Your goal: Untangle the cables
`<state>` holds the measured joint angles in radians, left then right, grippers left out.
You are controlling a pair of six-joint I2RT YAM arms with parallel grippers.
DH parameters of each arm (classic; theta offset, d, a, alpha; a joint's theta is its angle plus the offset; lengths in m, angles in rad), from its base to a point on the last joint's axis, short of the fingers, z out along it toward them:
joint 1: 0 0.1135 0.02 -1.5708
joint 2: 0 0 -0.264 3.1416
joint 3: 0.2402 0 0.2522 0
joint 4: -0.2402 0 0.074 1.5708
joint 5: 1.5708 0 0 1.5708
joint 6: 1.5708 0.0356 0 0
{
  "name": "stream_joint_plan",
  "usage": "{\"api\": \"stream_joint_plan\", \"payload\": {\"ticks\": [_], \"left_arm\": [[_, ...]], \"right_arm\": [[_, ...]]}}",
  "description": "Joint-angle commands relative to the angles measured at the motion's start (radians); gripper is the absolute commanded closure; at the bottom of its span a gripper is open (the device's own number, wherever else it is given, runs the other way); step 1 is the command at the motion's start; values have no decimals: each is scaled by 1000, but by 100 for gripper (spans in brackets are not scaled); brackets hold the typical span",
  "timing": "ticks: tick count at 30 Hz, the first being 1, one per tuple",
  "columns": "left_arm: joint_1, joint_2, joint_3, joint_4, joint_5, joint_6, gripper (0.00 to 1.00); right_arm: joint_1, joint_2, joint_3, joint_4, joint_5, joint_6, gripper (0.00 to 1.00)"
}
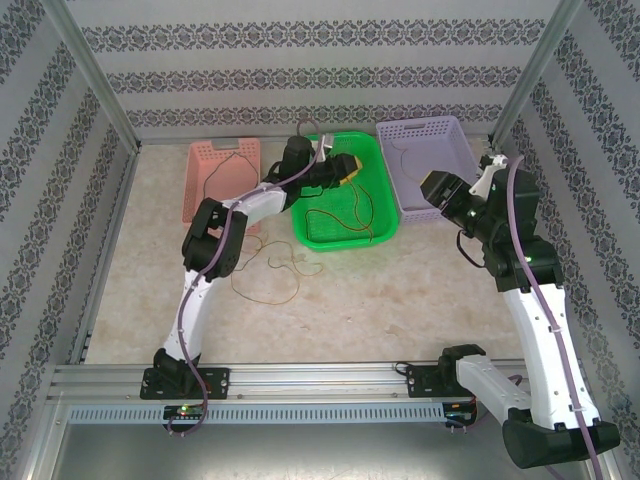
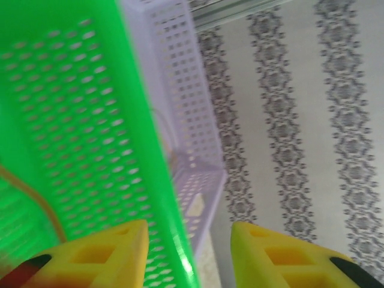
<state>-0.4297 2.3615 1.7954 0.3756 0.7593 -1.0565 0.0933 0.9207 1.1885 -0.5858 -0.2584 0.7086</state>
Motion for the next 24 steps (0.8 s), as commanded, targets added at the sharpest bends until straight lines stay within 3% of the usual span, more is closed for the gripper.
{"api": "stream_joint_plan", "payload": {"ticks": [1, 4, 8, 14, 19, 24], "left_arm": [[16, -120, -30, -158, -88, 122, 59], [15, -149, -5, -330, -167, 177, 61], [10, -157, 78, -591, -300, 228, 55], [6, -151, 186, -875, -461, 251, 59], [5, -151, 179, -1000, -487, 236, 64], [0, -189, 103, -997, -512, 213, 64]], "right_arm": [[-14, -6, -17, 26, -26, 6, 39], [-14, -9, -26, 31, -31, 14, 40], [-14, -18, -35, 35, -37, 23, 40], [-14, -39, -53, 28, -36, 27, 41], [-14, -38, -71, 6, -39, 28, 41], [-9, -10, -94, -11, -73, 38, 43]]}}
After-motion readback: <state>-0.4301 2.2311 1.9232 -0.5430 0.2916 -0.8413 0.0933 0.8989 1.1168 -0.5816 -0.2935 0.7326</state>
